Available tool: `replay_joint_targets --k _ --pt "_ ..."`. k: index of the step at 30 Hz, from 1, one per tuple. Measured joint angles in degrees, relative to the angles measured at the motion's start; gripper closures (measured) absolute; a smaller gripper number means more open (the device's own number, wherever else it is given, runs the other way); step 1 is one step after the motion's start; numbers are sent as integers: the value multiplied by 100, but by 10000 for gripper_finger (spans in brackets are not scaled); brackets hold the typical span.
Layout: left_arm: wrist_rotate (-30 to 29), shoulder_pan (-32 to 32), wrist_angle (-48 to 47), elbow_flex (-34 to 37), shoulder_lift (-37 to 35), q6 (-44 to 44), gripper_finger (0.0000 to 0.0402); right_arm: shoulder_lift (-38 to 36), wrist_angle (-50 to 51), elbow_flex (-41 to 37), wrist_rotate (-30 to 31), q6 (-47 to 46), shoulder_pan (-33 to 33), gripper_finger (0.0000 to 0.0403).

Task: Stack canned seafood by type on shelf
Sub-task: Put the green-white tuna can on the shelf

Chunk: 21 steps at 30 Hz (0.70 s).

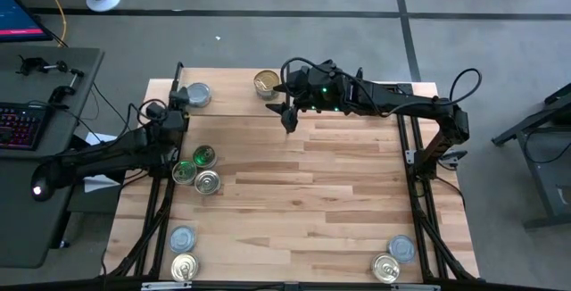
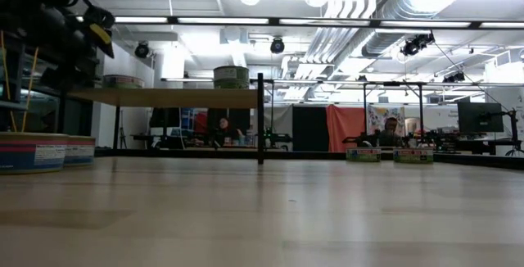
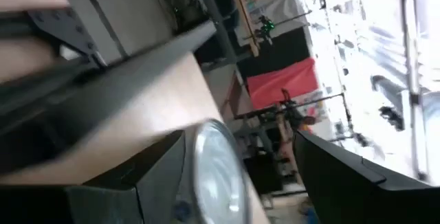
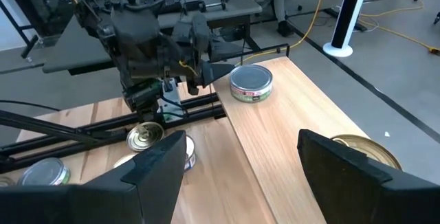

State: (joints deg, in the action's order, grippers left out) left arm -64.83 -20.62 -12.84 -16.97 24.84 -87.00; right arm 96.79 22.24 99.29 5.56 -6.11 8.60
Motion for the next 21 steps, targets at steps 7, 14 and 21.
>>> replay_joint_targets --k 7,14,21 --pt "1737 0 996 0 -4 1799 140 0 0 0 1 -2 0 133" --pt "2921 2 1179 0 -4 2424 159 0 0 0 2 -7 0 133" --pt "3647 4 1518 -219 98 3187 281 0 0 0 3 -170 4 133"
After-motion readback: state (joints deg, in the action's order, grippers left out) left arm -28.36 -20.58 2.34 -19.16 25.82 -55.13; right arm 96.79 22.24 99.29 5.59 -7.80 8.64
